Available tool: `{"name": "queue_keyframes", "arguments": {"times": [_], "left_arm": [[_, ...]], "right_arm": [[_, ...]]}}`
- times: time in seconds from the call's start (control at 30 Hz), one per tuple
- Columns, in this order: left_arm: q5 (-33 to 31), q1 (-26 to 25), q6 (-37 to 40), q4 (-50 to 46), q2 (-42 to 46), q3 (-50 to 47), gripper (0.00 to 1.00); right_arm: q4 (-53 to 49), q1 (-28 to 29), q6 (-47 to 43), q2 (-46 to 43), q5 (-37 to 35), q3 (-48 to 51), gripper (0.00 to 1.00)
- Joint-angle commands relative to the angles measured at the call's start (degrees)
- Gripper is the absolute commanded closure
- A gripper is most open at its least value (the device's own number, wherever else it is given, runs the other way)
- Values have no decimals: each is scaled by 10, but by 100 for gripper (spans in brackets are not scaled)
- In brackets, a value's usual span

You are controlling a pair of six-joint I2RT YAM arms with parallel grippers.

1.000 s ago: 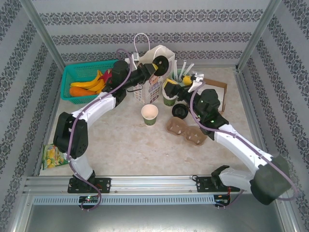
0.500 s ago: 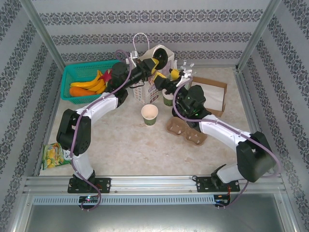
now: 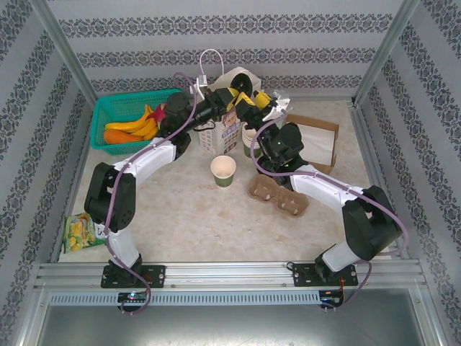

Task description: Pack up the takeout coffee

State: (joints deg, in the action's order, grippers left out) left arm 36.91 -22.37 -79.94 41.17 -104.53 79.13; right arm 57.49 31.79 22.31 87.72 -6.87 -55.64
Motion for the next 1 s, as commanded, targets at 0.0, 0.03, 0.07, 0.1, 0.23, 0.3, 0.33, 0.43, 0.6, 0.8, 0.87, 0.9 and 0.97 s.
{"name": "queue_keyframes", "arguments": {"times": [0.0, 0.03, 0.07, 0.1, 0.23, 0.3, 0.33, 0.43, 0.6, 0.8, 0.87, 0.9, 0.97], "left_arm": [[7, 3, 28, 25, 21, 25, 100], [7, 2, 29, 32, 21, 26, 100], [8, 0, 33, 38, 21, 27, 100], [7, -2, 40, 36, 22, 29, 100], [7, -12, 64, 11, 28, 39, 100], [1, -14, 67, 11, 32, 36, 100], [1, -16, 69, 8, 34, 36, 100], [1, -17, 71, -3, 37, 34, 100], [7, -16, 62, 17, 35, 27, 100], [14, -17, 68, 18, 34, 23, 100], [15, -16, 75, 10, 35, 23, 98], [16, -15, 81, 2, 36, 24, 95], [19, -11, 94, -17, 40, 24, 85]], "right_arm": [[28, 7, 0, 6, -14, -18, 45], [26, 7, 2, 7, -10, -20, 46], [25, 7, 4, 7, -4, -20, 46], [22, 7, 6, 8, 1, -22, 46], [17, 4, 16, 11, 8, -26, 49], [17, 3, 17, 12, 11, -28, 51], [17, 2, 16, 11, 11, -28, 52], [17, 3, 11, 10, 11, -30, 55], [17, 0, 0, 8, 21, -35, 68], [10, -6, -11, 2, 33, -37, 81], [3, -7, -24, -1, 39, -38, 85], [-4, -8, -35, -5, 43, -36, 87], [-21, -13, -56, -17, 46, -34, 90]]}}
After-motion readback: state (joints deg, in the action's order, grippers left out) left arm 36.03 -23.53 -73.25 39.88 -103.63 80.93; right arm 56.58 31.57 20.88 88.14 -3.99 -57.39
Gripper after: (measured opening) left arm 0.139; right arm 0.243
